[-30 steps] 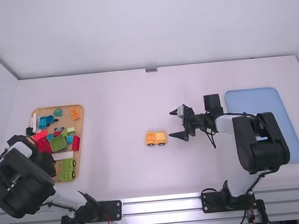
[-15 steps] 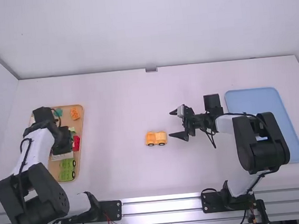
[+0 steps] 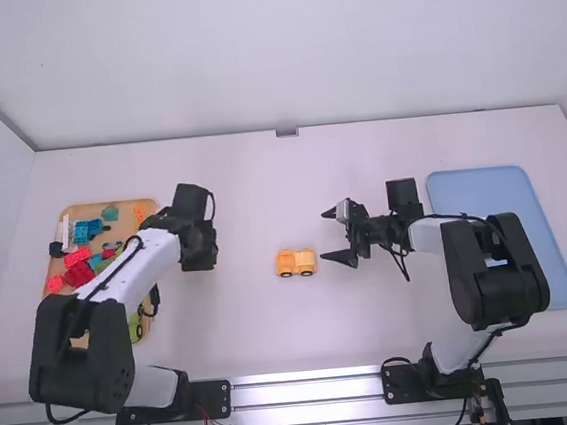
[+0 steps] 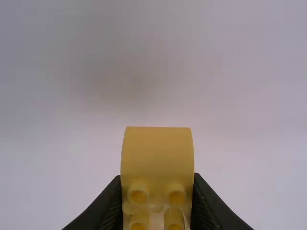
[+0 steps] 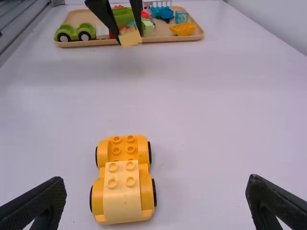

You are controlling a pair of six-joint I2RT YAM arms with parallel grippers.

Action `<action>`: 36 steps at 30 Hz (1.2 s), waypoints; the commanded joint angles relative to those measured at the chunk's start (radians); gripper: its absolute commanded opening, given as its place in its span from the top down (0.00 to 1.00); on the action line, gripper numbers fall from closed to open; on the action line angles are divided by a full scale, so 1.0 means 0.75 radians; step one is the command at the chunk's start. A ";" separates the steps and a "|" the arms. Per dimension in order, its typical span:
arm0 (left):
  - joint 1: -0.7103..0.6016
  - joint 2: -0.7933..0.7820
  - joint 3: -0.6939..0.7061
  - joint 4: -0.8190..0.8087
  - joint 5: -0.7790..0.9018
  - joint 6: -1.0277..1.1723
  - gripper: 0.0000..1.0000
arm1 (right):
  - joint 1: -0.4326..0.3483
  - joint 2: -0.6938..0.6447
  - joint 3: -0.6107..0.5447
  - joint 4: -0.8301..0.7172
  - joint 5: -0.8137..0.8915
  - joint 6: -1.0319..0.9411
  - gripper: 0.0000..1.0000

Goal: Assemble lego blocks to make yellow taxi

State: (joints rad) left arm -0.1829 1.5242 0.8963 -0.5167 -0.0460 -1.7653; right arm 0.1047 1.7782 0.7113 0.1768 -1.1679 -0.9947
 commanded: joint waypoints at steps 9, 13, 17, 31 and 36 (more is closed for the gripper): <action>-0.197 0.164 0.012 0.072 0.007 -0.179 0.98 | 0.002 0.009 -0.007 -0.001 -0.012 0.004 0.01; -0.266 0.243 0.084 0.036 0.010 -0.216 0.98 | 0.002 0.009 -0.007 -0.001 -0.012 0.005 0.01; -0.316 0.330 0.178 -0.074 0.011 -0.320 0.98 | 0.002 0.009 -0.007 -0.002 -0.012 0.005 0.01; -0.336 0.440 0.240 -0.099 0.036 -0.385 0.98 | 0.002 0.009 -0.007 -0.028 0.023 0.005 0.02; -0.332 0.440 0.237 -0.103 0.082 -0.384 0.37 | 0.002 0.009 -0.007 -0.032 0.023 0.005 0.01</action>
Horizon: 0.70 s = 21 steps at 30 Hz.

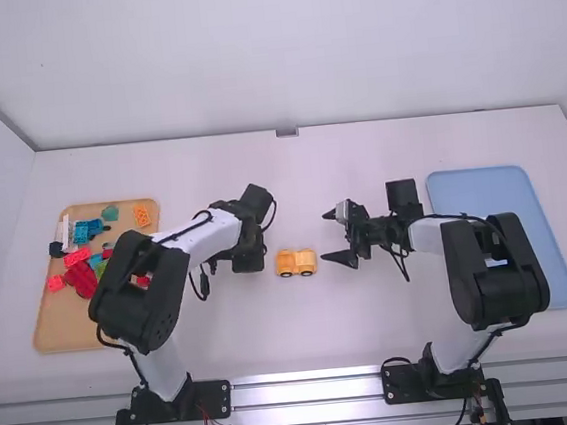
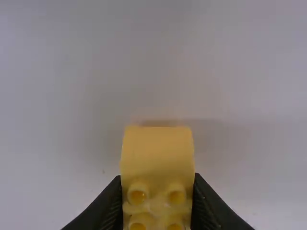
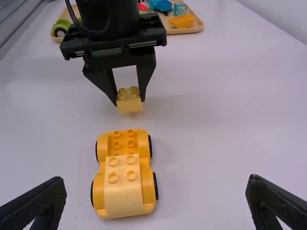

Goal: Assemble lego blocks to make yellow taxi

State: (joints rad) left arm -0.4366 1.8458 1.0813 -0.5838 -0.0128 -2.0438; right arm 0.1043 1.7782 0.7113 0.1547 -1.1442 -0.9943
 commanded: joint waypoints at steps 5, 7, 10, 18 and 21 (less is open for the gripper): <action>0.004 0.012 -0.012 -0.015 0.049 -0.031 0.21 | 0.002 0.009 -0.007 -0.006 -0.008 0.005 0.01; 0.007 0.011 -0.012 -0.022 0.040 -0.065 0.15 | 0.002 0.009 -0.007 -0.007 -0.008 0.005 0.01; 0.020 0.011 0.003 -0.056 0.033 -0.061 0.04 | 0.002 0.009 -0.007 -0.007 -0.008 0.005 0.01; 0.059 -0.017 0.202 -0.310 0.050 0.226 0.01 | 0.002 0.009 -0.007 -0.007 -0.008 0.004 0.01; 0.059 -0.018 0.362 -0.437 -0.016 0.481 0.01 | 0.002 0.009 -0.007 -0.007 -0.008 0.004 0.01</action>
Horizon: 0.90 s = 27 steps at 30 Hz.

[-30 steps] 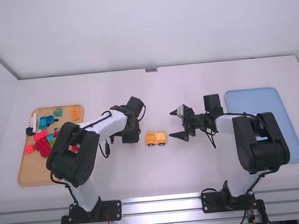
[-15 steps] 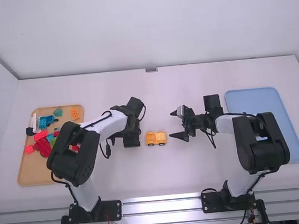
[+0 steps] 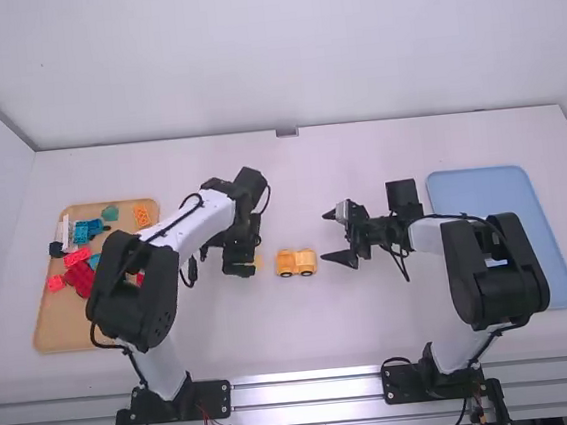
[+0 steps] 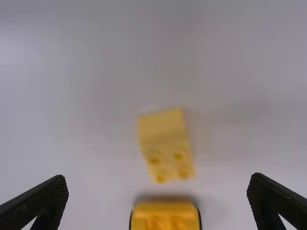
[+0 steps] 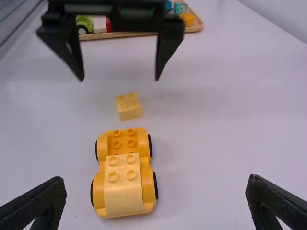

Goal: Assemble lego blocks to make yellow taxi

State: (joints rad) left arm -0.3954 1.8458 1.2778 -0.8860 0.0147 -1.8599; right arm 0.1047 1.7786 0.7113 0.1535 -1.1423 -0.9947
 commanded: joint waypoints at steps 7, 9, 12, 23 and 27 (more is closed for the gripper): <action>0.004 -0.018 0.484 -0.230 -0.231 1.564 0.01 | 0.001 0.008 -0.007 -0.005 0.028 0.005 0.01; 0.004 -0.018 0.526 -0.232 -0.230 1.851 0.01 | 0.002 0.008 -0.007 -0.004 0.028 0.005 0.01; 0.004 -0.018 0.558 -0.187 -0.282 2.311 0.01 | 0.002 0.008 -0.007 -0.004 0.028 0.005 0.01; 0.029 -0.021 0.494 -0.243 0.077 3.632 0.01 | 0.002 0.008 -0.007 0.003 0.028 0.006 0.01; 0.151 -0.038 0.446 -0.356 0.510 4.098 0.01 | 0.002 0.008 -0.007 -0.001 0.028 0.005 0.01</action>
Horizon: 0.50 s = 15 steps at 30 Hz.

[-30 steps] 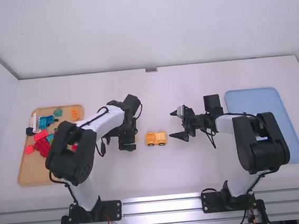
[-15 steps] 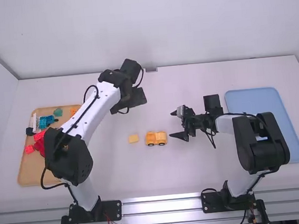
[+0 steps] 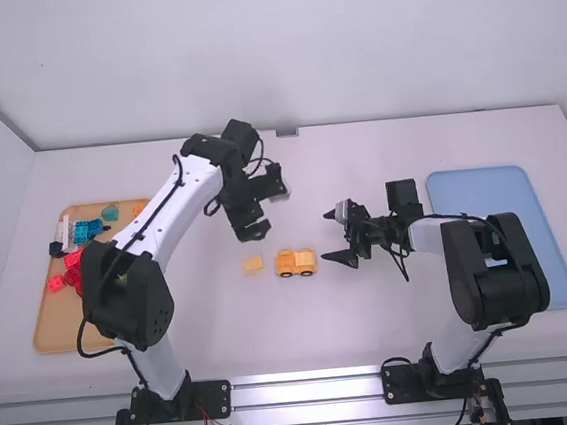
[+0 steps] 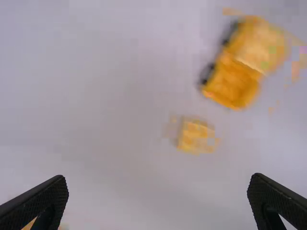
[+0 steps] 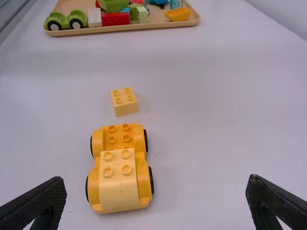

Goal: Assemble lego blocks to make yellow taxi

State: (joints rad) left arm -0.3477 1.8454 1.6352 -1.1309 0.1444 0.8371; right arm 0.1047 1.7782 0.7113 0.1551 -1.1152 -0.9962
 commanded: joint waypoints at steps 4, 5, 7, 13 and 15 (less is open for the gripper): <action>0.271 -0.037 -0.145 -0.051 0.788 0.954 0.01 | 0.001 0.009 -0.007 -0.001 -0.008 0.007 0.01; 0.316 -0.036 -0.191 -0.031 0.903 1.026 0.01 | 0.002 0.009 -0.007 0.003 -0.009 0.007 0.01; 0.424 -0.031 -0.358 0.075 1.172 1.095 0.01 | 0.002 0.009 -0.007 0.009 -0.008 0.007 0.01; 0.578 -0.028 -0.748 0.511 1.376 1.074 0.01 | 0.002 0.009 -0.007 0.033 -0.008 0.007 0.02; 0.607 -0.028 -0.881 0.667 1.425 1.080 0.01 | 0.001 0.009 -0.007 0.032 -0.008 0.007 0.01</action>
State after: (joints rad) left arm 0.0914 1.8412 1.0592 -0.6838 1.0409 1.5955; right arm 0.1047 1.7782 0.7113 0.1806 -1.1156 -0.9974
